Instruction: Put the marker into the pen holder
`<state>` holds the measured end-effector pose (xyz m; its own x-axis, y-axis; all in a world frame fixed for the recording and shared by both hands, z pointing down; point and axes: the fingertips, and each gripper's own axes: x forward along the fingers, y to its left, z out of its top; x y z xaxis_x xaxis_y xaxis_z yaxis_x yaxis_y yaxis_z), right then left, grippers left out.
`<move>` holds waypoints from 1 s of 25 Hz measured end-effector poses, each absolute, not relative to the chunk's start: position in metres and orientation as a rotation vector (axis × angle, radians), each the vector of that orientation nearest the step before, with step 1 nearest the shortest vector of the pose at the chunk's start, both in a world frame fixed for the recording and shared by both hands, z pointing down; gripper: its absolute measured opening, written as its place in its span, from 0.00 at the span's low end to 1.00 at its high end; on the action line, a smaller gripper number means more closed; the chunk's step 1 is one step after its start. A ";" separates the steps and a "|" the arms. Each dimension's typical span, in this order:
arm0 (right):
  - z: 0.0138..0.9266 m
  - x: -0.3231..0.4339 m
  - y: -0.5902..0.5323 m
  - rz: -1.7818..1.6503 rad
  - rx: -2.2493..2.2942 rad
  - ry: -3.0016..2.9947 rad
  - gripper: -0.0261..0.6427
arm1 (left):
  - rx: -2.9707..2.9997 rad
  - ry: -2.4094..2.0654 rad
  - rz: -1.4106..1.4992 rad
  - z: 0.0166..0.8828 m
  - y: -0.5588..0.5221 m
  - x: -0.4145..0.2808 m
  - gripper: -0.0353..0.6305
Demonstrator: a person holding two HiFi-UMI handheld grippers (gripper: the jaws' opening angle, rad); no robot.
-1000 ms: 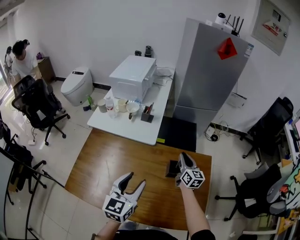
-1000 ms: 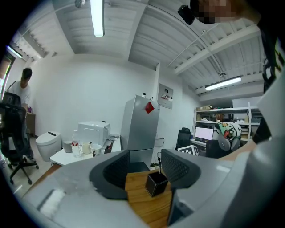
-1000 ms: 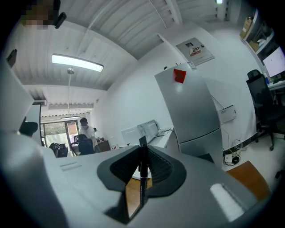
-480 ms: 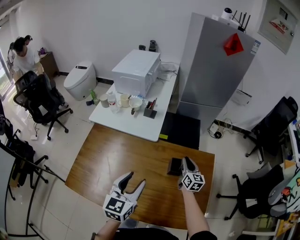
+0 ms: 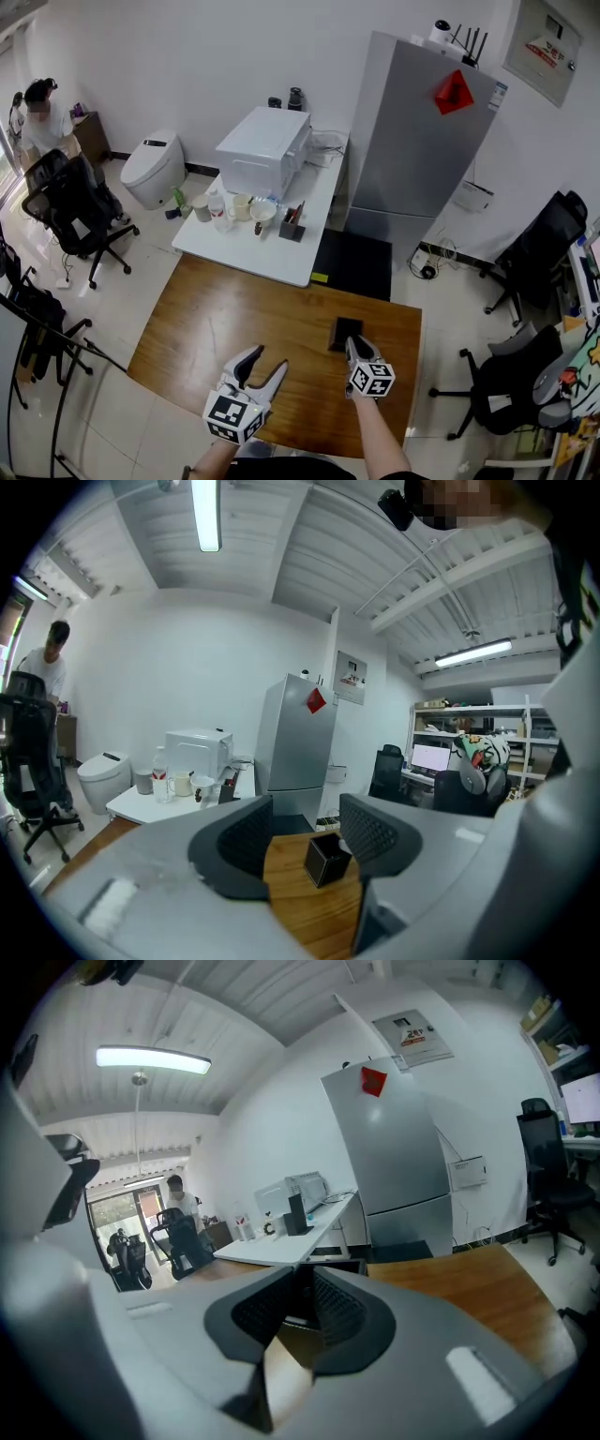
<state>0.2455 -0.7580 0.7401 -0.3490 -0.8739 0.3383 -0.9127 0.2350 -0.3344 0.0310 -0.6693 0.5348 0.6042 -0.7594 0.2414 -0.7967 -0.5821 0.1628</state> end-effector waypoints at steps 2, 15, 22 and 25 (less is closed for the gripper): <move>0.738 0.241 -0.750 0.733 1.728 -2.413 0.21 | 2.579 -1.284 0.210 0.535 -0.669 0.026 0.38; 0.636 0.222 -0.658 0.617 1.889 -2.586 0.34 | 2.578 -1.266 0.104 0.529 -0.657 0.003 0.38; 0.543 0.133 -0.605 0.425 1.691 -2.786 0.34 | 2.573 -1.240 0.022 0.516 -0.650 -0.031 0.38; 0.510 0.107 -0.605 0.337 1.698 -2.822 0.34 | 2.565 -1.228 -0.006 0.516 -0.648 -0.050 0.38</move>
